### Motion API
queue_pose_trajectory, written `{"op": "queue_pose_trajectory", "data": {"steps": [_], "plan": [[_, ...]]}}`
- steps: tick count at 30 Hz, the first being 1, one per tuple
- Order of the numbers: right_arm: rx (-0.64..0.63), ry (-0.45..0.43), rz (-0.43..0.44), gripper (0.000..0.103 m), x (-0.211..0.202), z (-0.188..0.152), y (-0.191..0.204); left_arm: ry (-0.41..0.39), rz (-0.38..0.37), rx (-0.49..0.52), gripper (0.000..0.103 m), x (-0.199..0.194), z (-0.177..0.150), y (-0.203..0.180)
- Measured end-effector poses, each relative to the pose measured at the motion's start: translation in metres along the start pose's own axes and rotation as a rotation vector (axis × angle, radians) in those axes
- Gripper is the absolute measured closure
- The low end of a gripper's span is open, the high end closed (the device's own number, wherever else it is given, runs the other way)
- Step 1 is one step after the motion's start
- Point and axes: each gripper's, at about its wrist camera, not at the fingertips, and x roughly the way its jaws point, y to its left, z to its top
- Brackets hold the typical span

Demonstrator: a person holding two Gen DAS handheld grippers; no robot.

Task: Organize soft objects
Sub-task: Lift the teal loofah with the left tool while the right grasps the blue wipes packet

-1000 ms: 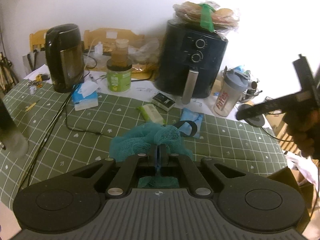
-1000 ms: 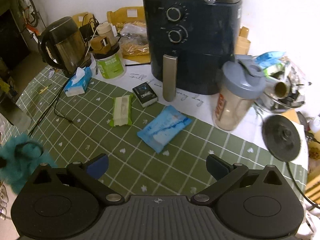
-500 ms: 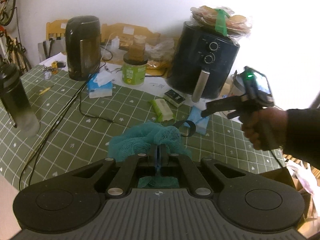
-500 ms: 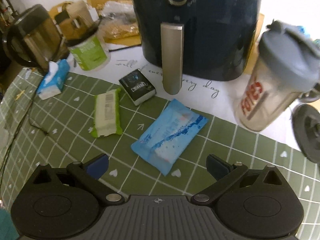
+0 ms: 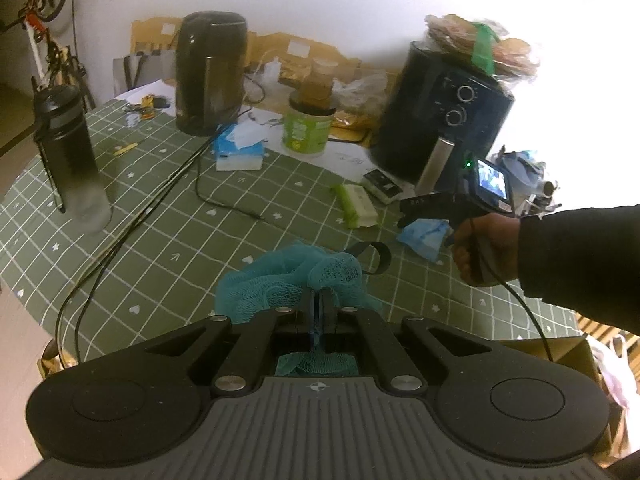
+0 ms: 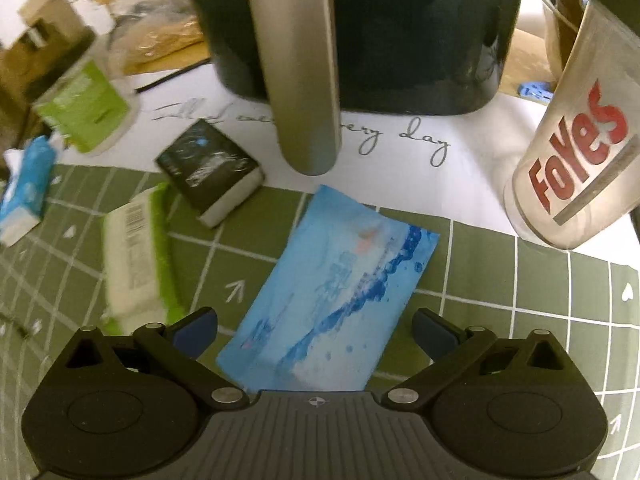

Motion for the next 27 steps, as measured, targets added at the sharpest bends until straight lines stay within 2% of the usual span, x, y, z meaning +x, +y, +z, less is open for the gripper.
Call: {"op": "queue_pose_trajectory", "data": {"steps": [3,6,11,16,20,27], "plan": [[-0.013,-0.034,-0.057,0.0,0.006,0.003,0.007,0.001,0.008,-0.004,0.101,-0.001,0.001,0.003],[-0.017,-0.026,-0.102,0.003,0.009,0.004,0.013,-0.001,0.012,-0.004,0.101,-0.001,0.003,0.005],[0.01,0.0,-0.126,0.018,0.005,0.006,0.013,-0.005,0.006,-0.002,0.101,0.001,0.007,0.008],[-0.008,0.034,-0.103,0.026,0.002,0.007,0.008,-0.013,-0.01,0.016,0.101,0.004,0.013,0.008],[0.006,0.055,-0.035,0.032,-0.007,0.008,-0.005,-0.026,-0.029,0.031,0.101,0.002,0.018,0.006],[-0.05,0.026,0.005,0.033,-0.047,0.005,-0.021,-0.035,-0.062,0.071,0.101,-0.003,0.024,-0.004]]}}
